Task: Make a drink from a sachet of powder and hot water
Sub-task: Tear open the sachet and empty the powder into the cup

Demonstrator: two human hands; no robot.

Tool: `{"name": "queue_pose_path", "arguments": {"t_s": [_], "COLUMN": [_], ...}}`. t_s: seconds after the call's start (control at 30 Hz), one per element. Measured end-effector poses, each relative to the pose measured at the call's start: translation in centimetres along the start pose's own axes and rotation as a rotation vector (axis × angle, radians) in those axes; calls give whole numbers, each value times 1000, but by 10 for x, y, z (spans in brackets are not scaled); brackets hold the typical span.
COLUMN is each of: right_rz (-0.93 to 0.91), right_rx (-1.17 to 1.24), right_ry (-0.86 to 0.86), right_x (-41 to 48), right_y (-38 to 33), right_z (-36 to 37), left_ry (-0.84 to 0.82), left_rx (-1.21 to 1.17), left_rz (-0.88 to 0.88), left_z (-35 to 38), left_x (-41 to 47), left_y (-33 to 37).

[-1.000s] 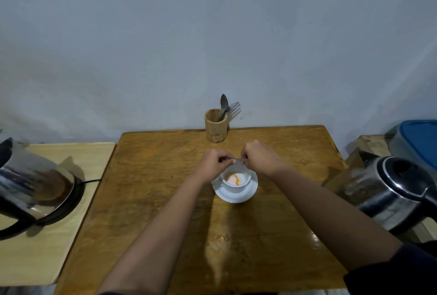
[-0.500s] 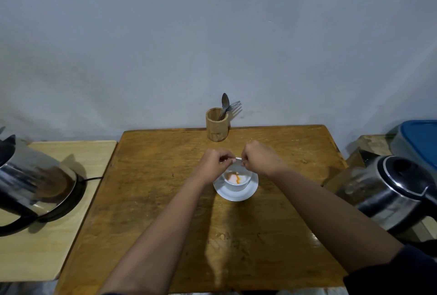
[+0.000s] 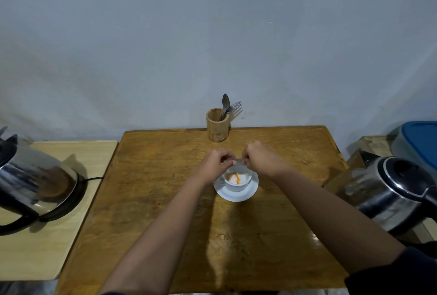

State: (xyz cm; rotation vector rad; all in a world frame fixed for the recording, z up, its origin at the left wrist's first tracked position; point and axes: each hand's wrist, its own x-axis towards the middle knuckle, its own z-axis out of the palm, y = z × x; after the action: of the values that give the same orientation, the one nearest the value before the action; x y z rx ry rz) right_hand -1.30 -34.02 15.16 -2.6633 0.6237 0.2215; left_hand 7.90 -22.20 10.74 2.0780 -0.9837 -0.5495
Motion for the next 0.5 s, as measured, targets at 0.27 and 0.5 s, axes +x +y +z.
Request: {"name": "queue_pose_path", "arguments": {"t_s": [0.27, 0.5], "right_rz": [10, 30], "right_rx": [50, 56], "right_ry": [-11, 34], "right_x": [2, 1], "right_y": [1, 1], "right_z": [2, 6], "left_ry": [53, 37], "left_rx": [-25, -54], "left_rz": [-37, -44], "left_z": [0, 2], "left_x": [-3, -4], "left_y": [1, 0]}}
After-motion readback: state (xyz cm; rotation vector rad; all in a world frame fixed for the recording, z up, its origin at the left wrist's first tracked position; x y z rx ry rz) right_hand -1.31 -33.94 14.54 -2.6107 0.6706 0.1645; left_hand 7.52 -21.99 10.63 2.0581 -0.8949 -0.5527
